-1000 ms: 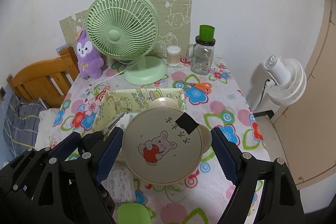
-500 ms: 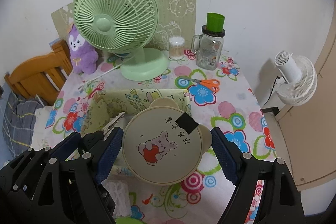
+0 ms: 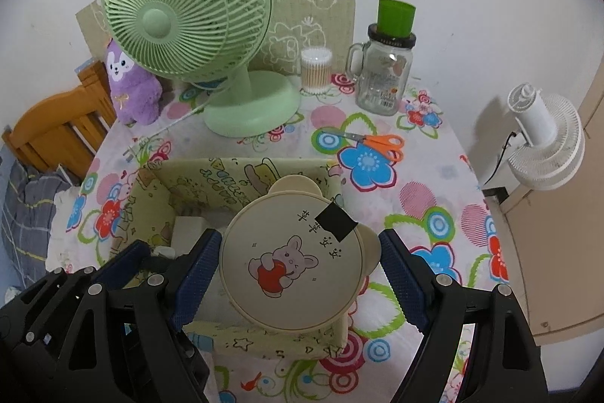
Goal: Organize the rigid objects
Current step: 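Lower the key fob into the box with the left tool while the right tool lowers the bear-faced case, then open the left tool releasing the key fob while the right tool releases the bear-faced case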
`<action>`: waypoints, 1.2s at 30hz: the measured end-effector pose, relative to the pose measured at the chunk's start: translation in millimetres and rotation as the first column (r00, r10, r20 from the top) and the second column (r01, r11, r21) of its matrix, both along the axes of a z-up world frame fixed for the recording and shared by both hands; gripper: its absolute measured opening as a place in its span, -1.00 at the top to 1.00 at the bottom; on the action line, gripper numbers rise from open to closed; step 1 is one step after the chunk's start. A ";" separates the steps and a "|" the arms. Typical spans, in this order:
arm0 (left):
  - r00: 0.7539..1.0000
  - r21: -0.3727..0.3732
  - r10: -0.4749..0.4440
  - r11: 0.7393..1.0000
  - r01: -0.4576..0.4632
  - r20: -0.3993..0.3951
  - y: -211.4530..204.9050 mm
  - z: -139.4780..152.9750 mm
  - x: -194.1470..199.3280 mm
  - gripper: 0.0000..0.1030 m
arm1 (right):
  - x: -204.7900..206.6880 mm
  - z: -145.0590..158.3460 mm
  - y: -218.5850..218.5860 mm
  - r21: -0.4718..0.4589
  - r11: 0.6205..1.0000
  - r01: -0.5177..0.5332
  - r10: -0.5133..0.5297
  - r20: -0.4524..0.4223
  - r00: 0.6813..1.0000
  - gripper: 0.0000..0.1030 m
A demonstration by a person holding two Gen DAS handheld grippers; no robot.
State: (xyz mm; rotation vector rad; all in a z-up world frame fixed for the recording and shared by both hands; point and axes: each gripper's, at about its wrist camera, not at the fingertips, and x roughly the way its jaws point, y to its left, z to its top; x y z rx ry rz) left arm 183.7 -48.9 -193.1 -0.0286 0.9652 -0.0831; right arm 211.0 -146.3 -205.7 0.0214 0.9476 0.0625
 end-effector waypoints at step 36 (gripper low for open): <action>0.998 0.089 0.018 0.996 -0.012 -0.057 11.9 -20.0 30.3 -0.84 | 35.5 -24.0 24.5 0.020 0.996 -0.084 0.085 -0.023 0.996 -0.82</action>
